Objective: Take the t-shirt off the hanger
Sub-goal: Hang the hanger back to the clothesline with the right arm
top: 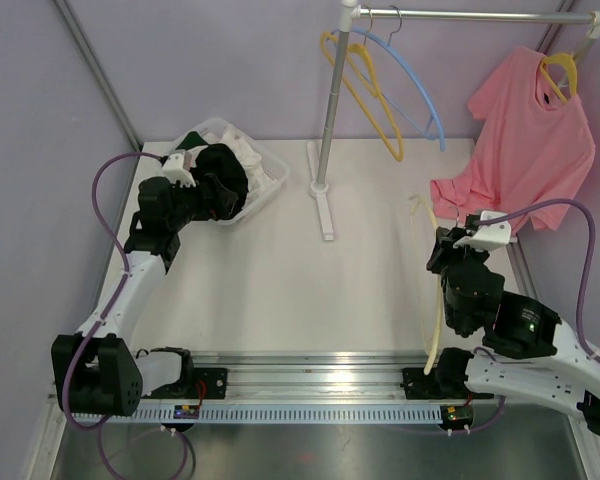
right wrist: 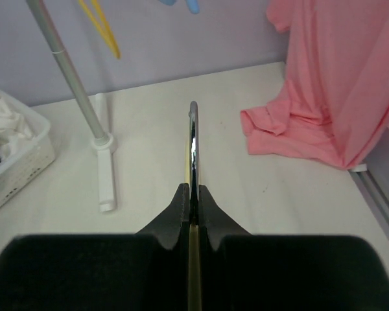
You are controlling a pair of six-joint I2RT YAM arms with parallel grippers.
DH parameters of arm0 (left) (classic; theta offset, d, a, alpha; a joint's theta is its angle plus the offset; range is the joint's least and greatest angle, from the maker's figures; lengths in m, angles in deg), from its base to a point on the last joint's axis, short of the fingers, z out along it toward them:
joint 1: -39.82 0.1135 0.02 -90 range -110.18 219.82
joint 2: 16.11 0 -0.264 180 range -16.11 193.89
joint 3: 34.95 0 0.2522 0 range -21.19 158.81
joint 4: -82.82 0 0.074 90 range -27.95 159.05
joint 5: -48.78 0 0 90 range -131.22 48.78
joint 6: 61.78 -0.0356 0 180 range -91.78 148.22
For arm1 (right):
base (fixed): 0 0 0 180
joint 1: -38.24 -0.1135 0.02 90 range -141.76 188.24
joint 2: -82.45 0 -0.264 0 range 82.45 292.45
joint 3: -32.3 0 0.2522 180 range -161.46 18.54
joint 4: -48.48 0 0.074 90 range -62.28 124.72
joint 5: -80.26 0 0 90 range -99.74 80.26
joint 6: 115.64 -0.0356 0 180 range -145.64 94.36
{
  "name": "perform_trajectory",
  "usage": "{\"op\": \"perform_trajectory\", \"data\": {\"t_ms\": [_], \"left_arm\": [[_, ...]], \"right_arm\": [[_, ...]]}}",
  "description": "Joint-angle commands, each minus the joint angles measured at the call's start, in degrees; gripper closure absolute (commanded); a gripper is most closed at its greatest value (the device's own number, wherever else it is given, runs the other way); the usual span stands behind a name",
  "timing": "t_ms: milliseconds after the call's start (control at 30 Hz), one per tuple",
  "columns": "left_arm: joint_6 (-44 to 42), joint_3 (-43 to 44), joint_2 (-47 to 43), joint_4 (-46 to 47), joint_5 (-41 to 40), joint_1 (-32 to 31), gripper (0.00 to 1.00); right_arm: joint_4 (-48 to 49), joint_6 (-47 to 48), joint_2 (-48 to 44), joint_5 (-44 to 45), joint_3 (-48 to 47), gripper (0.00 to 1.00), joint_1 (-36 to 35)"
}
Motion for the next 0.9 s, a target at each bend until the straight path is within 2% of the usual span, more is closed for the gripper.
{"op": "perform_trajectory", "data": {"t_ms": [0,100,133,200,233,267,333,467,533,667,867], "left_arm": [[-0.27,1.28,-1.57,2.45,-1.57,-0.23,0.01],[-2.55,1.72,-1.30,2.45,1.59,-0.23,0.01],[-3.52,2.51,-1.21,2.01,2.64,-0.23,0.01],[-6.25,4.17,-0.86,-1.49,3.97,-0.23,0.01],[-6.51,4.79,-0.86,-2.64,2.84,-0.23,0.01],[-6.69,5.58,-0.77,-3.60,2.31,-0.23,0.01],[-7.83,5.42,-1.12,-3.70,2.13,-0.23,0.01],[-7.84,3.75,-1.83,-1.24,3.27,-0.23,0.01],[-8.18,3.74,-1.83,-1.24,3.36,-0.23,0.01],[-8.54,3.66,-1.65,-1.33,3.80,-0.23,0.01],[-9.15,2.69,-2.18,-0.27,5.03,-0.23,0.01]], "right_arm": [[-1.37,-4.71,-0.63,11.94,-3.05,1.00,-0.46],[11.06,3.95,-2.29,11.43,-0.09,1.00,-0.37],[22.69,13.30,-3.52,10.82,1.50,1.00,-0.29],[30.68,22.49,-4.06,10.11,4.67,1.00,-0.20],[36.63,24.37,-4.06,10.54,5.20,1.00,0.24],[37.91,25.69,-3.88,10.81,5.56,1.00,0.94],[39.50,26.93,-3.80,9.85,5.65,1.00,2.61],[40.47,26.50,-2.31,5.55,5.83,1.00,12.95],[38.02,24.31,0.15,4.23,5.04,1.00,16.66],[32.83,18.33,5.16,-5.33,0.47,1.00,26.58],[25.80,16.30,14.74,-14.12,-11.21,1.00,34.86]]}}
